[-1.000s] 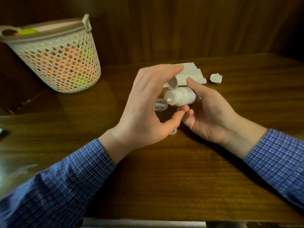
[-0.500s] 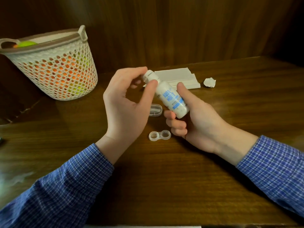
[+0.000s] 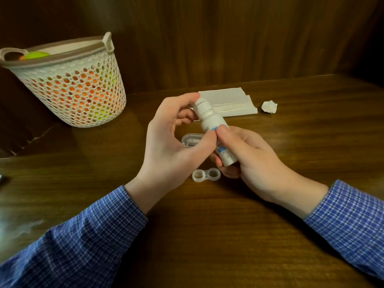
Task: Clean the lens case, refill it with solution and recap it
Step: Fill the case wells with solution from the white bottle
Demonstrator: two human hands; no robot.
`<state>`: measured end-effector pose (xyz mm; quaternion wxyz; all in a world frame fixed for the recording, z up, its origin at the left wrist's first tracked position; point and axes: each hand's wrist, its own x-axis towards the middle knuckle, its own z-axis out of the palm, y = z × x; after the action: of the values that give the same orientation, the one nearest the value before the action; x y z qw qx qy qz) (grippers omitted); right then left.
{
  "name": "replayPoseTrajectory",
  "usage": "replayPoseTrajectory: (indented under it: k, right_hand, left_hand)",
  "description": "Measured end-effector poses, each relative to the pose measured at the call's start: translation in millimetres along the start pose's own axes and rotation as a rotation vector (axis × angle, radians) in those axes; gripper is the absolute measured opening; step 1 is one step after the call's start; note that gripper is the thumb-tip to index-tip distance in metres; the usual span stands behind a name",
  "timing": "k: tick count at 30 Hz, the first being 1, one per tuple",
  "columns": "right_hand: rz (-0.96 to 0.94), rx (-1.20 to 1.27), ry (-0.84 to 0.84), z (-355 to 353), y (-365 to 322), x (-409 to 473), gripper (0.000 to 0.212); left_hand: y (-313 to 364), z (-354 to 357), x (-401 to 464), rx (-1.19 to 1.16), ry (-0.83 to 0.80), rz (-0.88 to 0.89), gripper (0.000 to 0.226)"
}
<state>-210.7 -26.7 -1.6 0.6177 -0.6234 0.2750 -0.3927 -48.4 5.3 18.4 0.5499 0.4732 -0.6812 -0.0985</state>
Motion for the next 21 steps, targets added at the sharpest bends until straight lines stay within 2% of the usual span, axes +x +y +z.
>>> replayPoseTrajectory:
  k: [10,15,18,21]
  right_hand:
    - [-0.055,-0.043,-0.066,-7.7,-8.8,-0.2,0.027]
    - [-0.063,-0.340,-0.041,-46.0,-30.7,2.7,0.031]
    - [-0.127,-0.508,0.108,-84.0,-36.9,2.0,0.036]
    - [-0.132,-0.813,0.444,-128.6,-31.7,4.7,0.044]
  left_hand:
    - [12.3,1.1,7.5,-0.028,-0.090,0.042,0.061]
    - [33.6,14.4,38.0,0.000,-0.195,0.121,0.055]
    - [45.8,41.3,60.9,0.082,-0.328,0.187,0.054]
    - [45.3,71.8,82.0,0.225,-0.449,0.186,0.059]
